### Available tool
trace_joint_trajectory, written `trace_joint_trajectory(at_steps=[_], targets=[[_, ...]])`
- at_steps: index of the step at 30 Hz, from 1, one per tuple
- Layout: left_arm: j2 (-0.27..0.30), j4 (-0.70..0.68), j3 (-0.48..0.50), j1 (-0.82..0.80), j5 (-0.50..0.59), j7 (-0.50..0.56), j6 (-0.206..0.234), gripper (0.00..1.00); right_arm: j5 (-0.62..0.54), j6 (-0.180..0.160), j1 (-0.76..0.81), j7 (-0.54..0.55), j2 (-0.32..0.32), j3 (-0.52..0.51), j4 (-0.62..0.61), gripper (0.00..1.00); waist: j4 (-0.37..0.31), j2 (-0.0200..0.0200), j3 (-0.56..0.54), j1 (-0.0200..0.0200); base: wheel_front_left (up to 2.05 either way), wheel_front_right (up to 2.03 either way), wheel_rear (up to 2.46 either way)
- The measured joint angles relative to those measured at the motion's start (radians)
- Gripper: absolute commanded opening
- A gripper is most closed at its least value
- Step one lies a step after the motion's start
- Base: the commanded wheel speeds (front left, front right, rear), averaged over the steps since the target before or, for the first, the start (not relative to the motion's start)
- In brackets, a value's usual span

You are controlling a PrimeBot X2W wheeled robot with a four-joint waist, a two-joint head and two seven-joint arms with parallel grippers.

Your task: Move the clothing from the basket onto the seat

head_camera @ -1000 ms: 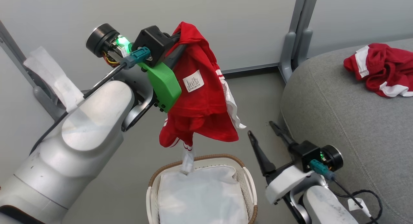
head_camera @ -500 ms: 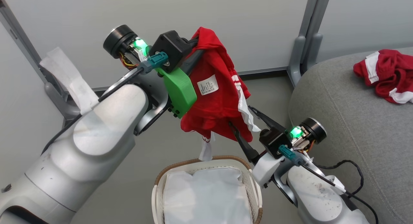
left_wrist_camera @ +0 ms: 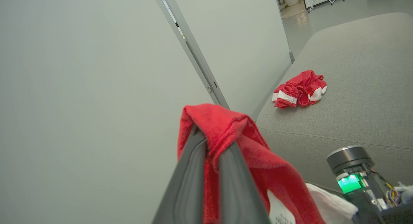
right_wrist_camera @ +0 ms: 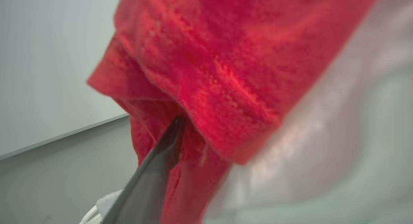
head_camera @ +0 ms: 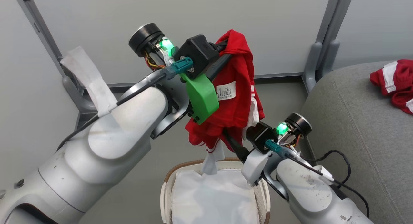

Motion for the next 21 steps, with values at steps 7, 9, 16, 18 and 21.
trace_joint_trajectory(at_steps=[7,9,16,18,21], targets=[[0.040,0.013,0.014,0.027,-0.027,-0.001,0.014,0.00,0.060,0.000,-0.004,0.000,0.000,0.004,-0.008,0.00,0.004,0.0000,0.000,0.0000,0.00,0.00,0.00],[0.054,0.019,0.022,0.039,-0.036,-0.003,0.021,0.00,0.074,0.000,-0.004,0.000,-0.001,0.000,-0.018,0.00,0.000,0.0000,0.001,0.0000,0.00,0.00,0.00],[0.091,0.063,0.054,0.091,-0.077,-0.019,0.045,0.00,0.086,0.000,-0.003,0.000,0.000,-0.027,-0.050,0.00,-0.021,0.0000,0.006,0.0000,0.00,0.00,0.00],[0.097,0.080,0.063,0.109,-0.090,-0.036,0.053,0.18,0.088,0.000,-0.002,0.000,0.000,-0.046,-0.060,0.00,-0.027,0.0000,0.008,0.0000,0.00,0.00,0.00],[0.102,0.101,0.068,0.138,-0.102,-0.059,0.060,1.00,0.088,0.000,0.002,0.000,0.000,-0.071,-0.077,0.00,-0.035,0.0000,0.013,0.0001,0.00,0.00,0.00]])
